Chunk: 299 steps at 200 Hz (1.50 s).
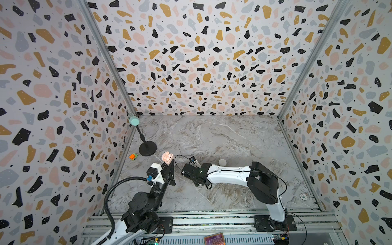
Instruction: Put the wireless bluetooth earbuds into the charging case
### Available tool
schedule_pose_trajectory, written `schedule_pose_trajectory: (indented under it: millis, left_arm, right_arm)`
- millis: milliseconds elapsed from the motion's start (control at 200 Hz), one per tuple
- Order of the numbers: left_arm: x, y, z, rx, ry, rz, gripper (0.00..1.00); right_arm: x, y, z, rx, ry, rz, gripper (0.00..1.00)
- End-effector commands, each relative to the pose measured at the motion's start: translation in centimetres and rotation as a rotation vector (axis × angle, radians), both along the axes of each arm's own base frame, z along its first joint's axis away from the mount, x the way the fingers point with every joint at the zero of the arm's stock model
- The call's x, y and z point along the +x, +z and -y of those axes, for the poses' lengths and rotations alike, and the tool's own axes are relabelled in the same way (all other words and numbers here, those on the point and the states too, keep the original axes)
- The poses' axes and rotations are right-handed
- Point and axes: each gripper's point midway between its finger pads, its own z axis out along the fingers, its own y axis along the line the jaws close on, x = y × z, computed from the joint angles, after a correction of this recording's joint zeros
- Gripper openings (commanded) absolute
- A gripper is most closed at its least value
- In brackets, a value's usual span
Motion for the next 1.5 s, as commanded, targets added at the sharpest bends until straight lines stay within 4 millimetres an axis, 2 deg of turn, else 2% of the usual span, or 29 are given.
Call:
schedule_pose_trajectory:
  millis: [0,75,165,631,1081,1492]
  left_arm:
    - [-0.1,0.8,-0.4,-0.037,0.009,0.028,0.00]
    - [-0.1,0.8,-0.4,-0.038,0.009,0.029,0.00]
    - [-0.1,0.8,-0.4,-0.037,0.009,0.027,0.00]
    - [-0.2,0.8,-0.5,-0.036,0.012,0.029,0.00]
    - [-0.2,0.8,-0.5,-0.037,0.011,0.030,0.00]
    - [-0.1,0.8,-0.4,-0.036,0.009,0.030,0.00]
  right_arm:
    - [0.3,4.4,-1.0,0.195,0.031,-0.023,0.29]
    - [0.5,4.5,-0.8,0.297,0.027,-0.102,0.29]
    - [1.3,4.3,0.0,0.338,0.002,-0.126,0.29]
    - [2.8,1.3,-0.7,0.190,0.011,-0.136,0.29]
    - [3.9,-0.5,0.1,0.111,-0.019,-0.129,0.28]
    - [3.5,-2.1,0.8,0.095,-0.041,-0.174,0.21]
